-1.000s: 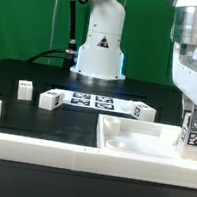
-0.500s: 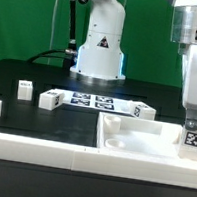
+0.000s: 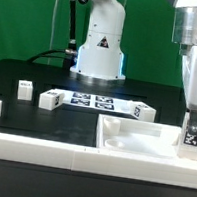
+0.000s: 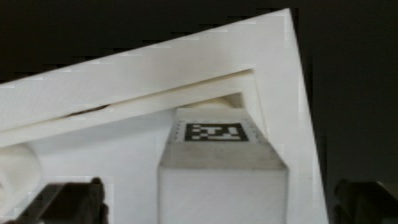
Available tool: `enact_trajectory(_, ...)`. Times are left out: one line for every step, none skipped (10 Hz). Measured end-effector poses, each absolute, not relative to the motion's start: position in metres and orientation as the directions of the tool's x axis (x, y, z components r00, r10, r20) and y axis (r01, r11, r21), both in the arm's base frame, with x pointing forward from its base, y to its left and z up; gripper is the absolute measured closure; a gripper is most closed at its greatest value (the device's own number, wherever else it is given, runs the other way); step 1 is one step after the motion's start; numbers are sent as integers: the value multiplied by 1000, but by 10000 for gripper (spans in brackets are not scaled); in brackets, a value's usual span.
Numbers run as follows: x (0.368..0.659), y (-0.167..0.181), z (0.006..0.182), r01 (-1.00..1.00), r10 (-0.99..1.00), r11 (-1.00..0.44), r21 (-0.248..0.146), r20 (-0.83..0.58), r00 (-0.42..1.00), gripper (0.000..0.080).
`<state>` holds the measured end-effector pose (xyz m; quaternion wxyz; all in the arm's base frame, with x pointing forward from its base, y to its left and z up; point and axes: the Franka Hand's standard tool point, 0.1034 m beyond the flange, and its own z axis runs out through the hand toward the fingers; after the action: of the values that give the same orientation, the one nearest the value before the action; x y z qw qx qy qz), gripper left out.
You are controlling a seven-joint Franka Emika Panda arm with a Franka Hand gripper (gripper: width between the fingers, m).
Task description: Assemble one leg
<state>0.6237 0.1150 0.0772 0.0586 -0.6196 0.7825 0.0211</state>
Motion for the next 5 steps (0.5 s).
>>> enact_trajectory(624, 114, 77, -979, -974, 199, -44, -116, -193, 151)
enact_trajectory(624, 114, 77, -991, -987, 123, -53, -113, -117, 151)
enact_trajectory(625, 113, 78, -998, -994, 27, -65, -107, -20, 150)
enact_trajectory(625, 113, 78, -994, -991, -77, -76, -100, 85, 150)
enact_trajectory(625, 113, 78, -985, -982, -154, -83, -93, 162, 150)
